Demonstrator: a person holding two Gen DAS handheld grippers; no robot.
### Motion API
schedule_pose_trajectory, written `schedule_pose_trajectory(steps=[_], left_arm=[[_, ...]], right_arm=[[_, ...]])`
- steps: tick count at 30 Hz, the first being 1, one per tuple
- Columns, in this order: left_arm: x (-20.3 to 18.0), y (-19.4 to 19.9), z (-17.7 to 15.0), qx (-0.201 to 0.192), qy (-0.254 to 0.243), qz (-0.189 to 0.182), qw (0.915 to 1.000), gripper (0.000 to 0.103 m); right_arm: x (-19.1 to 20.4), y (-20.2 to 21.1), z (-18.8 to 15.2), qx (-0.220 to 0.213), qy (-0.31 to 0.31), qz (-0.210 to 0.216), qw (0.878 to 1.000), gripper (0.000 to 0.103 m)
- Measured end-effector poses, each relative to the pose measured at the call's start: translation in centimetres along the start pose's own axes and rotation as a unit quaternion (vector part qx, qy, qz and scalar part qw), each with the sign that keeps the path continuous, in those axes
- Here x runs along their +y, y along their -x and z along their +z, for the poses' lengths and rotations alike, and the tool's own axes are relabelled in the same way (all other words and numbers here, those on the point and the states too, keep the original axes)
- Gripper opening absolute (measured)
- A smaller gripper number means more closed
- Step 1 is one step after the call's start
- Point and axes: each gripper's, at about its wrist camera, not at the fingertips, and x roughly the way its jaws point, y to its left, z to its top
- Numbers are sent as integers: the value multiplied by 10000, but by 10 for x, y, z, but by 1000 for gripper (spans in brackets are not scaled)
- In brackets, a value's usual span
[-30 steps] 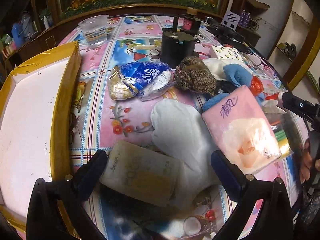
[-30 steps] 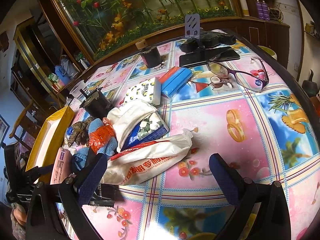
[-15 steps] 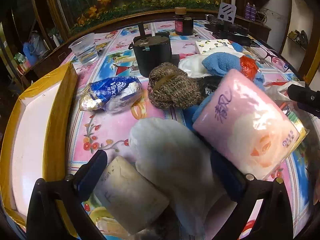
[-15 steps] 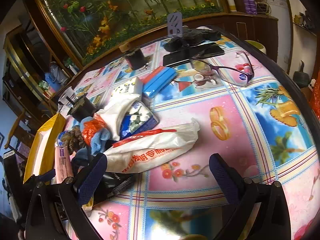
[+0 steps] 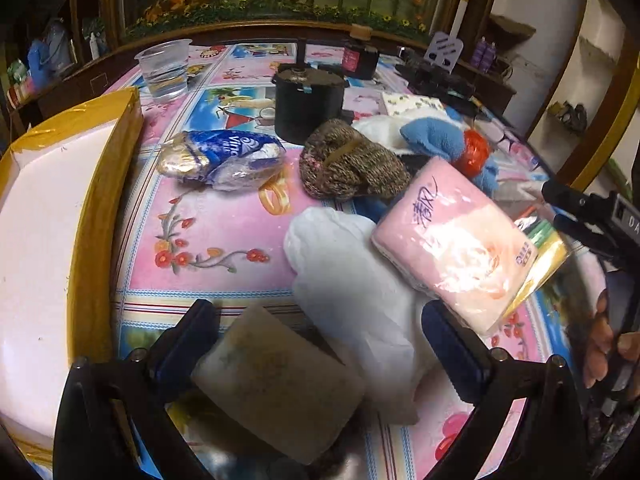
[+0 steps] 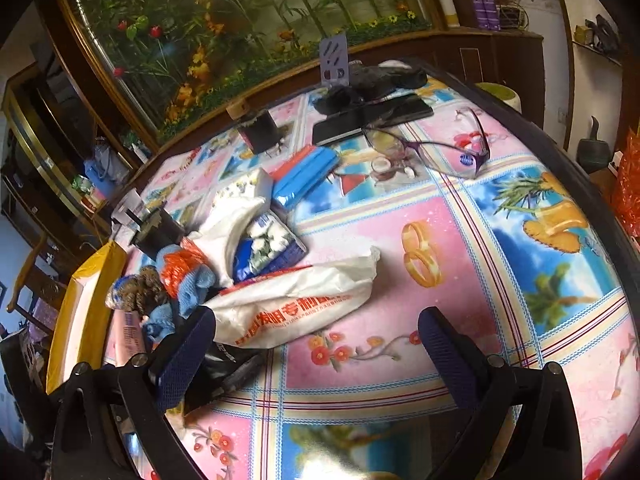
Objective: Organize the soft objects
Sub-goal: 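Grasp the pink tissue pack with the right tool while the left tool grasps the white Face pack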
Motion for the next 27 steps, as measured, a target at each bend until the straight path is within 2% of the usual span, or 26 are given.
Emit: schedule_pose_trajectory(steps=[3, 6, 11, 13, 15, 19, 23, 26, 27], left_arm=[[8, 3, -1, 15, 111, -373, 9992, 94], [1, 3, -2, 19, -24, -421, 9991, 84], [3, 3, -2, -2, 56, -466, 9989, 83], [6, 5, -3, -32, 128, -584, 9982, 83], [3, 11, -5, -96, 40, -639, 9979, 83], [-2, 37, -13, -187, -254, -560, 9979, 84], [3, 56, -34, -110, -253, -575, 9980, 86], [5, 62, -48, -21, -166, -567, 9983, 86], [5, 64, -51, -22, -203, -516, 9985, 86]], right_arm=[[4, 16, 1, -404, 76, 156, 9990, 96], [14, 30, 0, -752, 297, 329, 9962, 92], [42, 32, -7, -692, 873, 696, 9913, 92], [55, 36, -12, -752, 1169, 862, 9865, 89], [70, 40, -20, -816, 1532, 939, 9803, 81], [95, 41, -36, -696, 2032, 1003, 9715, 78], [129, 34, -51, -398, 2432, 1130, 9625, 78], [166, 13, -67, -28, 3036, 758, 9498, 77], [178, 5, -73, 68, 3291, 387, 9435, 77]])
